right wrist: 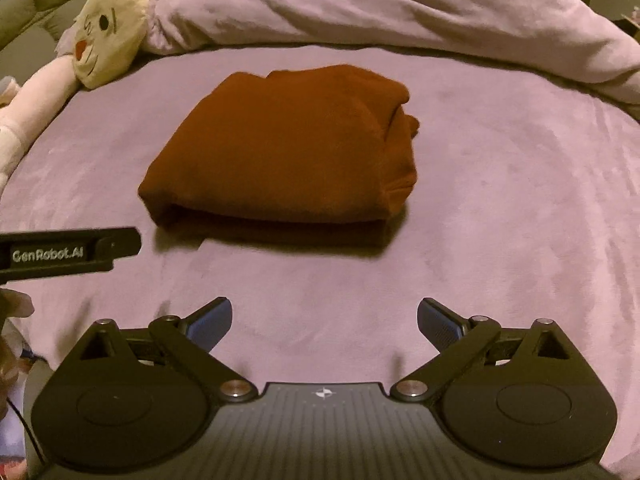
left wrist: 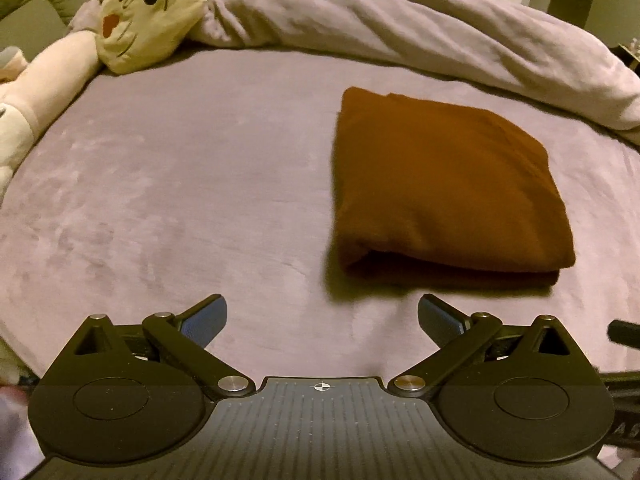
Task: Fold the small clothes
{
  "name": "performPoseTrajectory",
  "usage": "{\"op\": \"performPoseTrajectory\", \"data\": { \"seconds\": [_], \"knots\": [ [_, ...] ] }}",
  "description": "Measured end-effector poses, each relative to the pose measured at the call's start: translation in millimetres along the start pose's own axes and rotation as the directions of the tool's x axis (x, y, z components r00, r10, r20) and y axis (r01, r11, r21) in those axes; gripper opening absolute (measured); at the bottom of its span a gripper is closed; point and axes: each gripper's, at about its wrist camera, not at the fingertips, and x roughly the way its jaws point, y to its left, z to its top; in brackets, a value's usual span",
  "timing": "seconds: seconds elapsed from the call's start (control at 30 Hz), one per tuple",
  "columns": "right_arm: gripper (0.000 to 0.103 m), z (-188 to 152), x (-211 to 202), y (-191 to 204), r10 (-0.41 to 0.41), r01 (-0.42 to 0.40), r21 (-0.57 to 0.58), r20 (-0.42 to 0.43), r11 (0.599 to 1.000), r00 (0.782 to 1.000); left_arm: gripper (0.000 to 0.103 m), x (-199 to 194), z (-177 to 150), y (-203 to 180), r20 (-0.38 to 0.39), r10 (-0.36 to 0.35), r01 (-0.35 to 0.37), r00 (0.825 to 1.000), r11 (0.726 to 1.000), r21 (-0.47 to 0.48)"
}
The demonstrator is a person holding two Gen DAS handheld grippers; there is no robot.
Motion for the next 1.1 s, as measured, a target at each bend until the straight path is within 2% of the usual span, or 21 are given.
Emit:
{"op": "performPoseTrajectory", "data": {
  "seconds": [0.23, 0.37, 0.43, 0.53, 0.67, 1.1],
  "knots": [
    [0.099, 9, 1, -1, -0.025, 0.025, 0.024, 0.008, 0.999, 1.000, 0.103, 0, 0, -7, -0.021, 0.027, -0.026, 0.999, 0.999, 0.043],
    [0.099, 10, 1, -1, -0.024, 0.024, 0.032, 0.005, 0.999, 1.000, 0.103, 2, 3, -17, -0.048, 0.088, -0.083, 0.995, 0.991, 0.100],
    [0.099, 10, 0, -1, -0.030, 0.029, 0.033, 0.007, 0.999, 1.000, 0.103, 0, 2, -18, -0.032, 0.071, -0.067, 0.997, 0.992, 0.104],
    [0.099, 11, -1, -4, -0.036, 0.036, 0.045, 0.010, 0.998, 0.999, 0.103, 0, 3, -13, -0.050, 0.013, -0.011, 0.999, 0.998, 0.058],
    [0.099, 12, -3, -7, -0.045, 0.044, 0.060, 0.014, 0.997, 0.999, 0.103, 1, 3, -14, -0.051, 0.030, -0.027, 0.998, 0.997, 0.066],
    [0.099, 12, -2, -5, -0.058, 0.057, 0.059, 0.018, 0.997, 0.998, 0.103, 3, 3, -14, -0.063, 0.015, -0.011, 0.998, 0.997, 0.073]
  ]
}}
